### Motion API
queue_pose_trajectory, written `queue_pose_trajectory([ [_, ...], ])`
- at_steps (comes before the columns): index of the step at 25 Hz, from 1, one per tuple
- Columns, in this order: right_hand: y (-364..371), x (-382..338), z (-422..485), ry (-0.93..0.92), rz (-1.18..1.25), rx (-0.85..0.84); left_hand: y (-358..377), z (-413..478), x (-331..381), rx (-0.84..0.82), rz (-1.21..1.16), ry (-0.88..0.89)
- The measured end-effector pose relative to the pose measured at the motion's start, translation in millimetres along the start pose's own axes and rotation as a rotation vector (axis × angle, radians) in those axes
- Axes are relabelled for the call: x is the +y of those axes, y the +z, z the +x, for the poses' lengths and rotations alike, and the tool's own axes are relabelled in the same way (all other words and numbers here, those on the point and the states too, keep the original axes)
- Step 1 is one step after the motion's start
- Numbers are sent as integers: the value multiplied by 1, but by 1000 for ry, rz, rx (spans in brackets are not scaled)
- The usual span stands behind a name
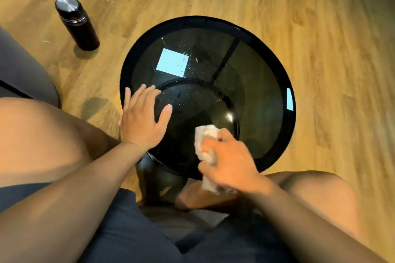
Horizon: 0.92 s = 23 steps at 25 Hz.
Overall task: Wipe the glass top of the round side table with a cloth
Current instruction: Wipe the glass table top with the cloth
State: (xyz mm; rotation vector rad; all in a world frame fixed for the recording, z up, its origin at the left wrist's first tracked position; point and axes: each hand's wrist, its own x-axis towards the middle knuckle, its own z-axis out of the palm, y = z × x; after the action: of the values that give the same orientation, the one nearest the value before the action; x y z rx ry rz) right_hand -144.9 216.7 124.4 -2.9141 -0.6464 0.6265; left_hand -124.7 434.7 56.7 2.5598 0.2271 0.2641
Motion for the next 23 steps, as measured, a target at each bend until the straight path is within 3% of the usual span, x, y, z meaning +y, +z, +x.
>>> queue_pose_trajectory([
  [3,14,-55,-2,-219,97,-74,-1,-3,-2,-3,21,12],
  [5,16,-26,-3,-231,92,-55,0,-2,-3,-8,29,25],
  [7,10,32,-4,-107,71,60,1,-1,-4,-8,23,17],
  [9,-3,108,5,118,46,195,1,-1,-2,-6,25,-1],
  [11,-26,175,19,367,-69,228,1,-1,-1,-10,31,-8],
  [14,-39,199,34,548,-88,242,2,-1,-2,-8,29,-22],
  [18,-13,113,11,434,69,264,3,0,-2,-17,17,-17],
  [23,25,-46,-13,-102,176,73,-1,-2,-2,-18,12,7],
])
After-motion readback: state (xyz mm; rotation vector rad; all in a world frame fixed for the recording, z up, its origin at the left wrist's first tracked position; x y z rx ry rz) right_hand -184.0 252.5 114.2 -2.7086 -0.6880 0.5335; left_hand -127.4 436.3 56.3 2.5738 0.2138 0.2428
